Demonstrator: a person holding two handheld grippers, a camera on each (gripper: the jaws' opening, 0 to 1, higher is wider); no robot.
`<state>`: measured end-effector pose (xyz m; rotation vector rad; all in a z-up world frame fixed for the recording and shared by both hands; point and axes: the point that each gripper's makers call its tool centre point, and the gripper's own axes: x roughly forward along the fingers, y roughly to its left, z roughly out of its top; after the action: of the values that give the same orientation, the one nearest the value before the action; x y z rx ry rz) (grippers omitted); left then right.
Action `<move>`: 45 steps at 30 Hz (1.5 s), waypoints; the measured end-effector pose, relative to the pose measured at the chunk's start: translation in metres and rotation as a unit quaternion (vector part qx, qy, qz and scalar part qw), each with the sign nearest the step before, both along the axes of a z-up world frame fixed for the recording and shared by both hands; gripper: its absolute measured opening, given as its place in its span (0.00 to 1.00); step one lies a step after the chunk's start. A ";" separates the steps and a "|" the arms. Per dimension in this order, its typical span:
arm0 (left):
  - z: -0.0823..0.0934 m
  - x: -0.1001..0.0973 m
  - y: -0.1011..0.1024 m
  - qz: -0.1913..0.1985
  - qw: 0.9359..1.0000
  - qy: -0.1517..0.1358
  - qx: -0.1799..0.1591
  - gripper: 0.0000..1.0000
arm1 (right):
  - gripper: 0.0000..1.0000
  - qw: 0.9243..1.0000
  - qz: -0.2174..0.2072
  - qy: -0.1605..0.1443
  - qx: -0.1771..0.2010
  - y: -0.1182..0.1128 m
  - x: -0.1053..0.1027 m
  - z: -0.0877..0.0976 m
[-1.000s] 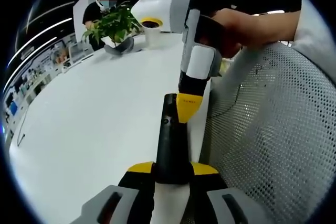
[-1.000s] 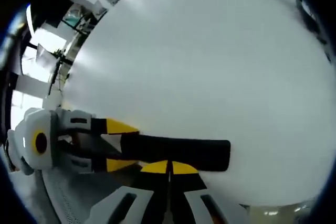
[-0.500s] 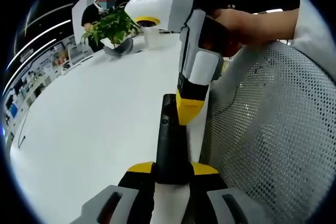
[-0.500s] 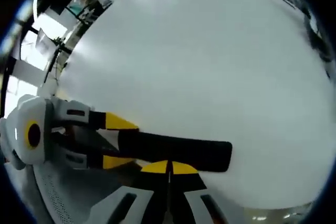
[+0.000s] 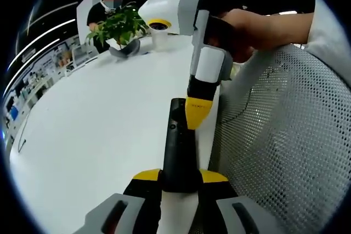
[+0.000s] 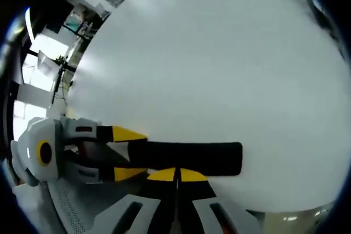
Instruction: Press the specified remote control buttons in sequence, fully releasing each button before pressing the next.
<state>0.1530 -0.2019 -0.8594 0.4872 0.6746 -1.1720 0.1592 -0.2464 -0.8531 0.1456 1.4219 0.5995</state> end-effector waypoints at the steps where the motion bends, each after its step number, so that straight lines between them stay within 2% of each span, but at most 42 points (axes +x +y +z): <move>1: 0.000 0.000 0.000 0.000 1.000 0.000 0.000 0.24 | 0.00 1.000 -0.003 -0.004 0.012 0.003 0.002 0.003; 8: 0.000 0.000 0.000 -0.002 1.000 0.000 0.000 0.24 | 0.00 0.999 -0.011 -0.020 0.036 0.010 0.009 0.008; 16: 0.000 -0.001 0.000 -0.003 1.000 0.003 -0.002 0.24 | 0.00 0.999 0.002 -0.020 0.043 0.017 0.006 0.007; 21: 0.000 -0.004 -0.002 -0.010 1.000 0.004 -0.003 0.24 | 0.00 0.999 -0.001 -0.017 0.040 0.015 0.007 0.005; 23: 0.000 -0.004 -0.001 -0.009 1.000 0.005 -0.003 0.24 | 0.00 1.000 -0.001 -0.009 0.023 0.012 0.004 0.000; 34: 0.000 -0.003 -0.002 -0.008 1.000 0.003 -0.005 0.24 | 0.00 0.999 0.004 -0.021 0.026 0.013 0.006 0.001; 45: 0.000 -0.003 -0.002 -0.013 1.000 0.002 -0.008 0.24 | 0.00 0.999 0.003 -0.019 0.031 0.014 0.008 0.000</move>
<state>0.1503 -0.2034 -0.8598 0.4812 0.6631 -1.2014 0.1668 -0.2325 -0.8533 0.1788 1.3680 0.6477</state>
